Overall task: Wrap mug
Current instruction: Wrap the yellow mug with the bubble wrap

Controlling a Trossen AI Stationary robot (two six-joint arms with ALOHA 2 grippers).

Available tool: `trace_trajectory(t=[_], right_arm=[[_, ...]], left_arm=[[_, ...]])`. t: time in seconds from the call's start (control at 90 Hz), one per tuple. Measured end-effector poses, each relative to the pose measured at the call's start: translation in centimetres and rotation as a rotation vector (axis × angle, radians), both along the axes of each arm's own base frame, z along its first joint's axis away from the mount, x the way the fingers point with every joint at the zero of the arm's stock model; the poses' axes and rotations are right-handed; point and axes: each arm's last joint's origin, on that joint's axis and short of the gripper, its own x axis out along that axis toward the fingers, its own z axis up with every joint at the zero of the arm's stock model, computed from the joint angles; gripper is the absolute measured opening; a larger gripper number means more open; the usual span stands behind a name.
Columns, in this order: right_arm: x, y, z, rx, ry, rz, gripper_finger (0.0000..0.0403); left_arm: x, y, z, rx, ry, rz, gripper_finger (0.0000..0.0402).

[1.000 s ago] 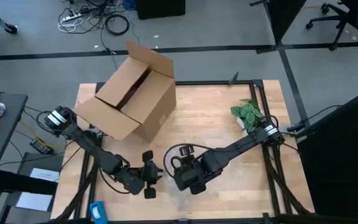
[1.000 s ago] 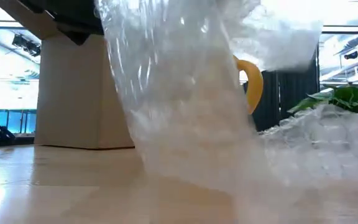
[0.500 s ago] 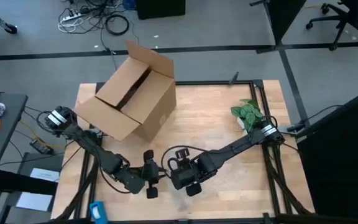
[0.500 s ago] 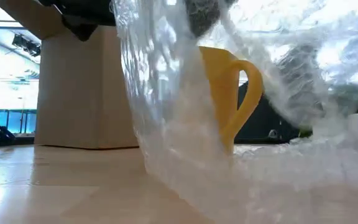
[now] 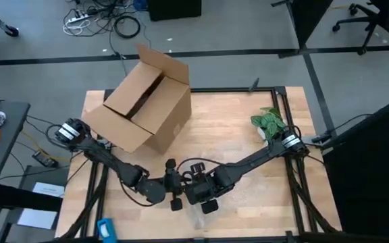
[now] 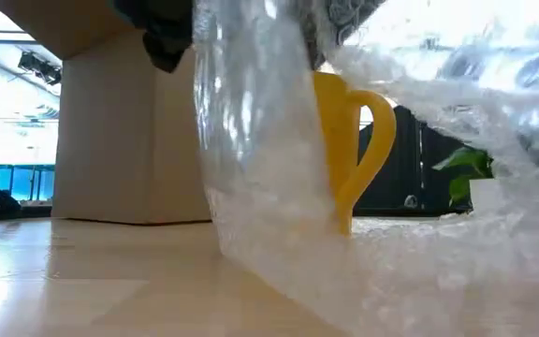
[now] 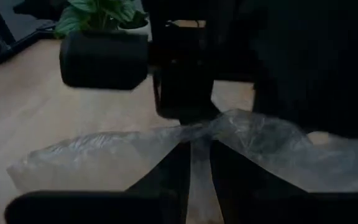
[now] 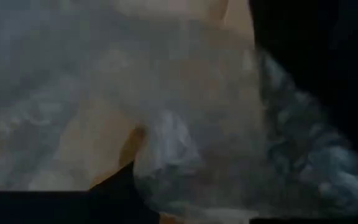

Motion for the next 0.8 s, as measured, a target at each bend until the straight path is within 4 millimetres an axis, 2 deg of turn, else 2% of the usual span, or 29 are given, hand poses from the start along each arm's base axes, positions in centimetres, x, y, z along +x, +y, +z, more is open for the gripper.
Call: trace_trajectory(t=[0.2, 0.344, 0.622, 0.8], right_arm=[[-0.8, -0.3, 1.1, -0.052, 0.049, -0.042, 0.0242], [-1.2, -0.8, 1.9, -0.09, 0.072, -0.081, 0.0275], [-2.4, -0.3, 6.3, -0.176, 0.034, -0.098, 0.0288], [-4.9, 0.2, 8.3, -0.187, 0.111, -0.207, 0.0288]], left_arm=[[1.3, 0.1, -1.4, -0.024, -0.015, -0.026, 0.0048], [1.8, 0.2, -2.6, -0.031, 0.008, -0.044, 0.0048], [2.5, 0.3, -4.1, -0.058, 0.044, -0.058, 0.0048], [2.4, 0.3, -4.1, -0.056, 0.051, -0.061, 0.0048]])
